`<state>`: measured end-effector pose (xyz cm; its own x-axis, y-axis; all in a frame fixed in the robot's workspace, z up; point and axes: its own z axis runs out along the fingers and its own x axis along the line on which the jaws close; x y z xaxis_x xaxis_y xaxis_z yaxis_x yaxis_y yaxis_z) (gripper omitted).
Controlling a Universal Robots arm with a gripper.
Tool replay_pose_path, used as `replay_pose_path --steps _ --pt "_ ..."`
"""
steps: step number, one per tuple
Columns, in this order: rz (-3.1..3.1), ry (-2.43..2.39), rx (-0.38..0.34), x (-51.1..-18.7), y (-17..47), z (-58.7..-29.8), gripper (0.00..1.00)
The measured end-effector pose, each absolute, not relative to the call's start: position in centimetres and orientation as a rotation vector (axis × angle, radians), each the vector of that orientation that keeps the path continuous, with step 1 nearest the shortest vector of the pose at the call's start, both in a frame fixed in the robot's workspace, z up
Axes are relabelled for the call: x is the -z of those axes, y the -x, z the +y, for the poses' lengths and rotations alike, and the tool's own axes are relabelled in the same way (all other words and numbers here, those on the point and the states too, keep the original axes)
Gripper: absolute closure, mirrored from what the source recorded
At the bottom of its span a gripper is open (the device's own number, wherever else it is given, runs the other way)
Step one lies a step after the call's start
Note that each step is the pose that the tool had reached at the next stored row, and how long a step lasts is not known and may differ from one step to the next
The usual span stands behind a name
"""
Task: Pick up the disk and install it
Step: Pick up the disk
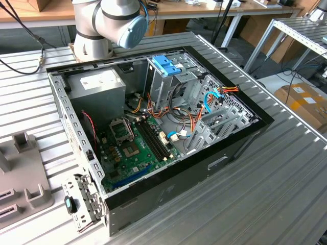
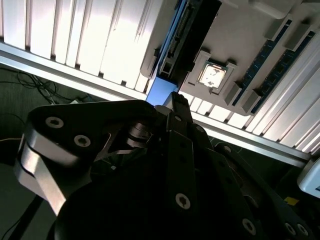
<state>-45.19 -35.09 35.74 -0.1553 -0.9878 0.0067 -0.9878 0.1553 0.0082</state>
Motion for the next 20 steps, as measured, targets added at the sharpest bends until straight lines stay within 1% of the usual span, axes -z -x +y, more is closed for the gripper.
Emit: replay_pose_path --steps 20 --pt "-2.38 -2.035 0.003 -35.7 43.4 -35.1 0.89"
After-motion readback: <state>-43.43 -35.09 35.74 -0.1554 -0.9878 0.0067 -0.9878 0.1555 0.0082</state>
